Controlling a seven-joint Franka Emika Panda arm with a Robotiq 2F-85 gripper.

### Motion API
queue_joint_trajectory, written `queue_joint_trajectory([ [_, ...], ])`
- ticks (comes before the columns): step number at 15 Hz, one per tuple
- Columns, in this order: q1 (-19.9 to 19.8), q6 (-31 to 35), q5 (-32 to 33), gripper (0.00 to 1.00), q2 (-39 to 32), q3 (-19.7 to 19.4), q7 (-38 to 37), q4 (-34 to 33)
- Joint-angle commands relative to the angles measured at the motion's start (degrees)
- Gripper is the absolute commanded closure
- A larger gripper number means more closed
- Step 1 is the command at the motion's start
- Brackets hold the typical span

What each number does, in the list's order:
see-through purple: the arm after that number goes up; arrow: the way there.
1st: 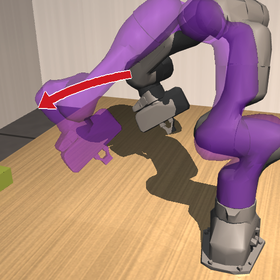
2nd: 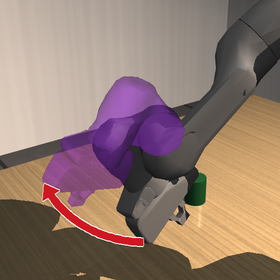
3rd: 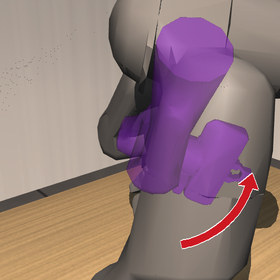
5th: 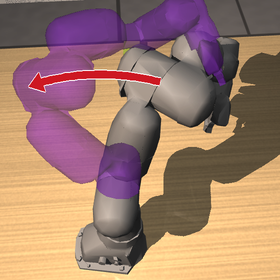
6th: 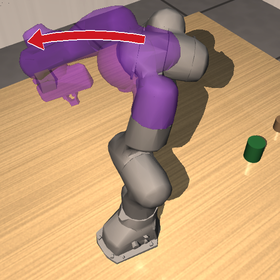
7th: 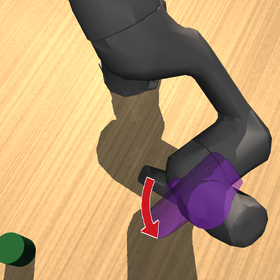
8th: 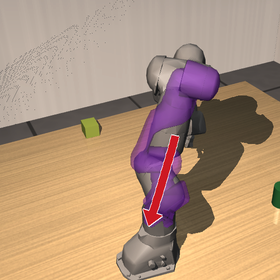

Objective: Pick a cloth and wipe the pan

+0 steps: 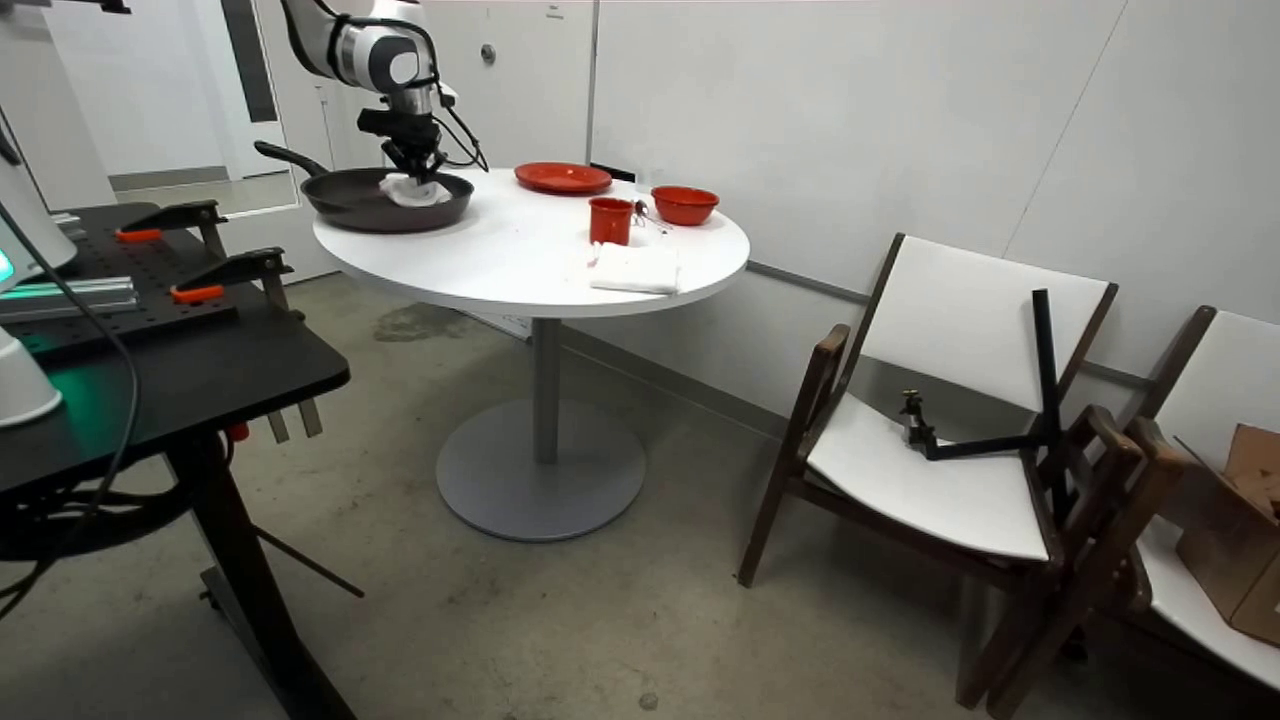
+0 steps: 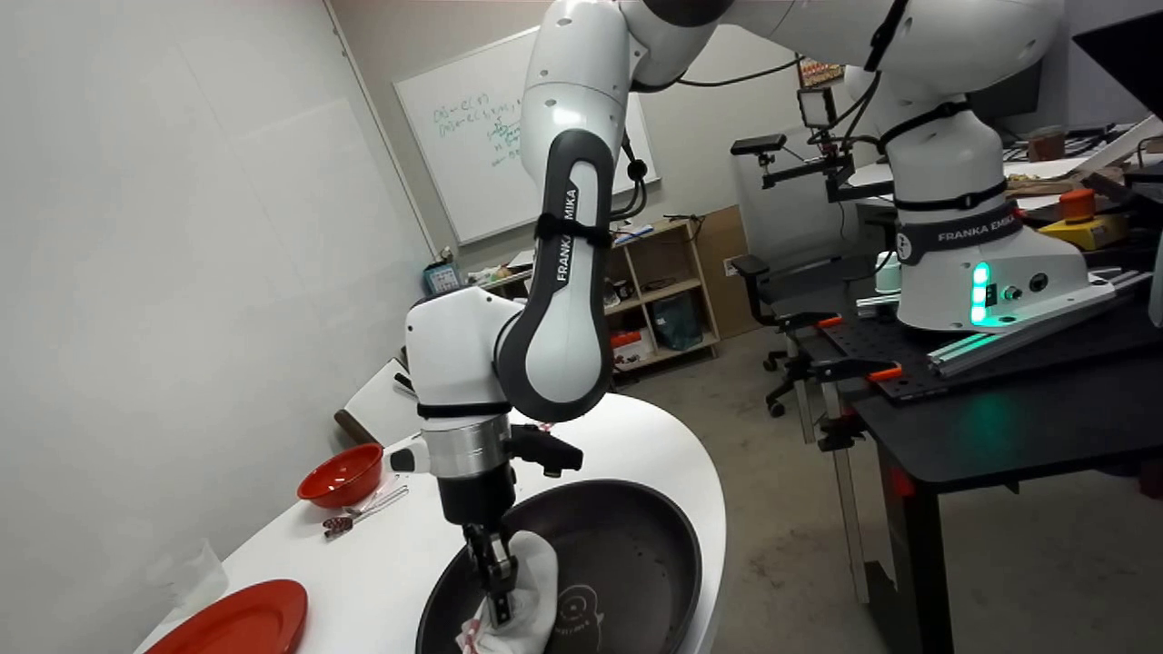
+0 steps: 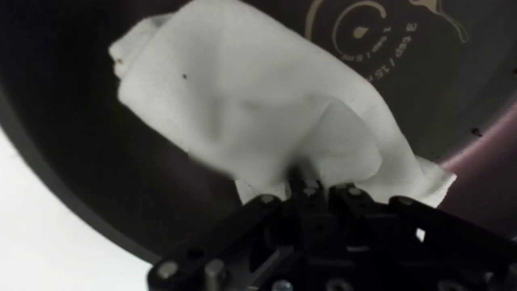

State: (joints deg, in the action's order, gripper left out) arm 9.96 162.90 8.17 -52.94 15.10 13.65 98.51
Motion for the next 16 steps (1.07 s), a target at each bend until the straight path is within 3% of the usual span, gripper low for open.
queue_joint_trajectory([
  [1, 2.6, -2.7, 0.6, 0.98, -2.7, 1.0, 1.7, -4.0],
  [4, 2.6, -7.0, 0.8, 0.98, -3.7, 3.9, 6.1, -5.6],
  [9, -1.3, -20.0, -1.6, 0.98, -4.9, 10.1, 17.5, -7.5],
  [12, -1.5, -27.6, -2.2, 0.98, -4.8, 9.3, 19.0, -8.5],
  [16, -1.2, -32.9, -3.3, 0.98, -3.9, 6.9, 16.9, -8.4],
])
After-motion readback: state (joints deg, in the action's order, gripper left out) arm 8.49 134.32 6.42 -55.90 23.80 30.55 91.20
